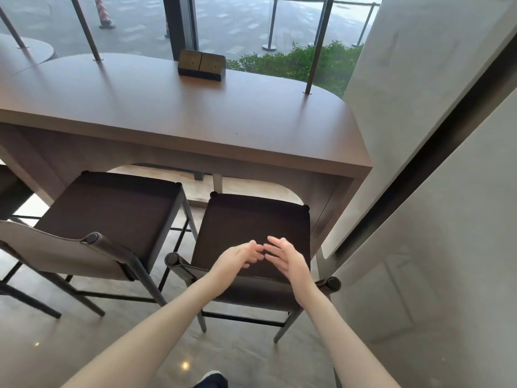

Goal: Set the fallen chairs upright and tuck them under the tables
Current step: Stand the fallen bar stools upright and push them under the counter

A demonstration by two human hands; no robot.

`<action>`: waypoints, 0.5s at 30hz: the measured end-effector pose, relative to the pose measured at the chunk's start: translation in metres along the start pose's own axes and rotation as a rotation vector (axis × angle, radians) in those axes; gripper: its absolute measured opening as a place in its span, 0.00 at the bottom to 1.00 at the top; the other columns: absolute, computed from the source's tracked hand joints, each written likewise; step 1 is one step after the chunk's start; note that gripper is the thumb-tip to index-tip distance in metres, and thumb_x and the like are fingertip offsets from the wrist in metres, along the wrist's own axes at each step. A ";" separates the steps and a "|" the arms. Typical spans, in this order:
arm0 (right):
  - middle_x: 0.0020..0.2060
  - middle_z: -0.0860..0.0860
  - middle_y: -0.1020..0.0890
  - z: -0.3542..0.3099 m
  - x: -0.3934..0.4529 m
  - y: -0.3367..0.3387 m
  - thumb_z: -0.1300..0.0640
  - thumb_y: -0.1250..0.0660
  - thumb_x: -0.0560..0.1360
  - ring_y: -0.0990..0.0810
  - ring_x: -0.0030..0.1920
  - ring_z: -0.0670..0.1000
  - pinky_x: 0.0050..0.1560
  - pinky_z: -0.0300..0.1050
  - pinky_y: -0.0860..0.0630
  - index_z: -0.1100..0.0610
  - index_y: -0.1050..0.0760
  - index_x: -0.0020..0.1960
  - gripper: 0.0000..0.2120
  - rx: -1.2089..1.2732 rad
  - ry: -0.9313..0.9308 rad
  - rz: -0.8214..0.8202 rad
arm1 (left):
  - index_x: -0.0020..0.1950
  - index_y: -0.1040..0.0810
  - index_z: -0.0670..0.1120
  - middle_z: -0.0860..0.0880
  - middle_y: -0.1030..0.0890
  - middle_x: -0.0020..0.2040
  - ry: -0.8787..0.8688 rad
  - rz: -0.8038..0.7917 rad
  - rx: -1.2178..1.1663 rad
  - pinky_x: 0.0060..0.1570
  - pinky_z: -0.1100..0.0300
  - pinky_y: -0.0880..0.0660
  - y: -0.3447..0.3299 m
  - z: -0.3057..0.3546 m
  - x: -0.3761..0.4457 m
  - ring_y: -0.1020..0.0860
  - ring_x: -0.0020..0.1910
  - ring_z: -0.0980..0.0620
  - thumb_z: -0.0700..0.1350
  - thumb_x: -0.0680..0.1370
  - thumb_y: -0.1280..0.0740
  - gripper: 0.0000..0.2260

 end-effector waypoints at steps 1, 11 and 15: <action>0.67 0.48 0.24 -0.004 -0.001 0.000 0.45 0.50 0.83 0.24 0.63 0.49 0.68 0.46 0.34 0.47 0.29 0.68 0.19 0.121 0.052 0.030 | 0.60 0.23 0.51 0.50 0.18 0.56 0.023 0.019 -0.139 0.64 0.52 0.28 -0.001 0.005 0.002 0.22 0.60 0.50 0.58 0.82 0.50 0.20; 0.60 0.48 0.20 -0.081 -0.010 -0.004 0.46 0.49 0.83 0.21 0.60 0.52 0.69 0.49 0.33 0.50 0.25 0.63 0.18 0.365 0.296 -0.008 | 0.62 0.26 0.51 0.47 0.21 0.61 -0.219 0.402 -0.458 0.66 0.54 0.30 0.074 0.075 -0.049 0.22 0.61 0.48 0.61 0.77 0.48 0.23; 0.59 0.49 0.19 -0.114 -0.015 -0.057 0.45 0.47 0.82 0.20 0.59 0.52 0.66 0.51 0.31 0.52 0.24 0.64 0.19 0.290 0.329 -0.175 | 0.62 0.25 0.50 0.46 0.20 0.61 -0.231 0.584 -0.482 0.66 0.53 0.30 0.114 0.068 -0.103 0.22 0.60 0.48 0.56 0.82 0.51 0.19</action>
Point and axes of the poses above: each hand's wrist, its own x-axis towards the middle knuckle, its own y-axis out of the back of the hand, z = x × y, the point moved 8 cm from there along x, towards the middle knuckle
